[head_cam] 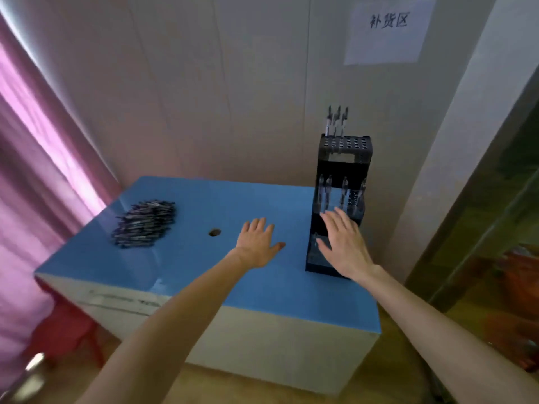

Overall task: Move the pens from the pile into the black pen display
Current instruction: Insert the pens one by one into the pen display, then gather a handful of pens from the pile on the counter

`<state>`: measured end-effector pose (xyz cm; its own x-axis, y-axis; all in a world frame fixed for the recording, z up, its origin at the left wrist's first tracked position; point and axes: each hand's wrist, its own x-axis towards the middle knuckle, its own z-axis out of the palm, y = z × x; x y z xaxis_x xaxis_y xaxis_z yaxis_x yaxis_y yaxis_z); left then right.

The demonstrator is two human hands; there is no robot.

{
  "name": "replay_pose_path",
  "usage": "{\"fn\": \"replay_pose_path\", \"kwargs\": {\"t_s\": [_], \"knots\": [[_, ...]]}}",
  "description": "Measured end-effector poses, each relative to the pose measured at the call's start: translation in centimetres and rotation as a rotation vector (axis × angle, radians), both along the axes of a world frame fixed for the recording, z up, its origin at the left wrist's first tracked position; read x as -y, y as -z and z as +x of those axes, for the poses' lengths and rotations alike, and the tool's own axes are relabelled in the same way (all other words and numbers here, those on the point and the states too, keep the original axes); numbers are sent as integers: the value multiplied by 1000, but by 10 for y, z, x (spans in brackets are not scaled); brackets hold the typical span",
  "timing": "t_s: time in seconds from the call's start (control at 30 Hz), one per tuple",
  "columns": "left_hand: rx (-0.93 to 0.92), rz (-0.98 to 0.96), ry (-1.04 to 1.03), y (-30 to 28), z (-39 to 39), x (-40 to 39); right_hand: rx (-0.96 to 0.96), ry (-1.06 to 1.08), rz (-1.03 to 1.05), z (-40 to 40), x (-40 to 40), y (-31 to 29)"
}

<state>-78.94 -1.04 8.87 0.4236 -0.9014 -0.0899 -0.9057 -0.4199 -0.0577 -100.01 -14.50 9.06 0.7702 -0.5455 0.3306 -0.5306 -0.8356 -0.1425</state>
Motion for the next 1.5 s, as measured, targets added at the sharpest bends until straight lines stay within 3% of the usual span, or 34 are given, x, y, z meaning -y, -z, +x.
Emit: {"fn": "replay_pose_path", "kwargs": {"t_s": [0.43,0.6,0.83,1.2,1.37,1.5], "knots": [[109,144,-305,-32,157,-189,-129,-264,-33,167,-110,-9],[133,142,-307,-33,241,-245,-250,-343,-67,278,-154,-16],[17,120,-295,-40,361,-296,-462,-305,-34,421,-194,-13],[-174,1,-285,-3,486,-303,-486,-244,136,559,-169,-2],[-191,-48,-278,11,540,-282,-535,-245,412,633,-138,18],[-226,50,-284,-1,593,-256,-517,-246,519,683,-117,28]]}}
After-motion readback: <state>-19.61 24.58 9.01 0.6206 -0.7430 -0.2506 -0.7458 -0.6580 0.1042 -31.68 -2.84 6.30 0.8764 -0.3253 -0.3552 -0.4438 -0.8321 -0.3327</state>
